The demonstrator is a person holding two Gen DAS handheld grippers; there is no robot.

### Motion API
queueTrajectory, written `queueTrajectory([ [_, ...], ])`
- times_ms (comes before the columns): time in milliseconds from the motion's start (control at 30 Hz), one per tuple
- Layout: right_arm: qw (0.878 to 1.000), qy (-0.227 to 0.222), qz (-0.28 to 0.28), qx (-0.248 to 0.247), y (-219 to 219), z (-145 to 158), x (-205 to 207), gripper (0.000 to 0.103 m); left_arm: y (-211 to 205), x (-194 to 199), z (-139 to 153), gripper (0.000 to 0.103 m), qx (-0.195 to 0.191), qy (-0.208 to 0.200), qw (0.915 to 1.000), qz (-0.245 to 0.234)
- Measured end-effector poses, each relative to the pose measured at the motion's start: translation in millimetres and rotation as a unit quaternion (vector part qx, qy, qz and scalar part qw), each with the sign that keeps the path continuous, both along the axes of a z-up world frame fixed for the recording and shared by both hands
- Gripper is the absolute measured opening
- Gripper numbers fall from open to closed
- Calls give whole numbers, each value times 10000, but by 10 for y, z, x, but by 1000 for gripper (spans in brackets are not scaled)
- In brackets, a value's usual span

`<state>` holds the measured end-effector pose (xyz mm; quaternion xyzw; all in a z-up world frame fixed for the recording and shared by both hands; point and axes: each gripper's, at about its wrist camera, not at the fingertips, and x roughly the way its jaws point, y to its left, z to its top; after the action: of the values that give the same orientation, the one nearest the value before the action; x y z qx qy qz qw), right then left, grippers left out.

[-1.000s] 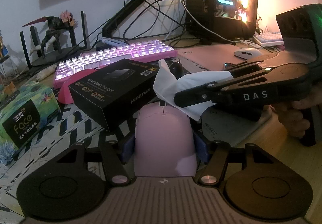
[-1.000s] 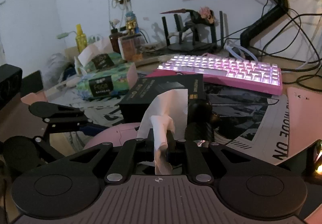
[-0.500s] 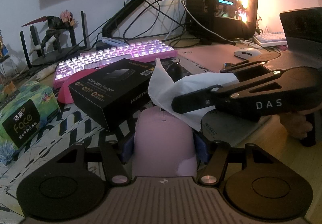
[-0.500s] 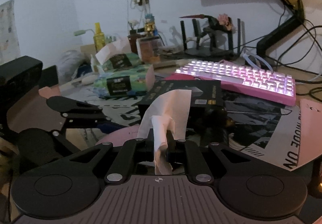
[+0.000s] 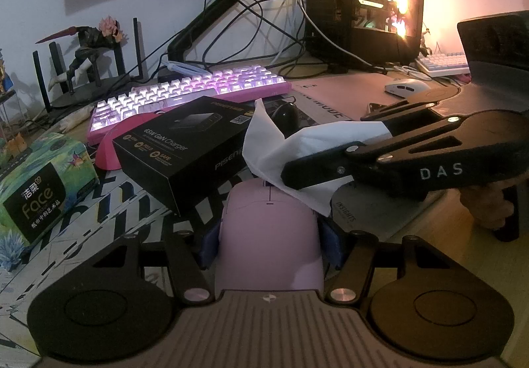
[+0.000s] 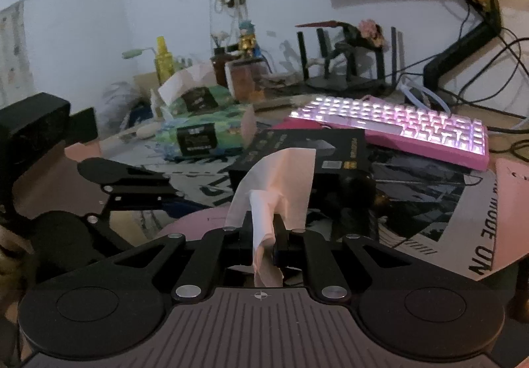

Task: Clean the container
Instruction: 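Rub the tissue back and forth over the mouse buttons with the right gripper, then lower the tissue onto the mouse shell and keep wiping with the right gripper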

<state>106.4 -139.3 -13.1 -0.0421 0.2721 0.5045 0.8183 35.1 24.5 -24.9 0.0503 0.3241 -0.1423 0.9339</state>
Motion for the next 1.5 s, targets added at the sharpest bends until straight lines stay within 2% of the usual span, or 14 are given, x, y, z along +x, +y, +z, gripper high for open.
queueTrajectory([
  [467,9997,29,-221,-135,-1,-42,21,12,2,1,0,61,0,0,10000,0],
  [1167,9995,-65,311,-41,62,2,-93,12,2,1,-2,61,0,0,10000,2],
  [1500,9999,51,57,-146,73,-32,-23,12,3,-1,-1,61,0,0,10000,2],
])
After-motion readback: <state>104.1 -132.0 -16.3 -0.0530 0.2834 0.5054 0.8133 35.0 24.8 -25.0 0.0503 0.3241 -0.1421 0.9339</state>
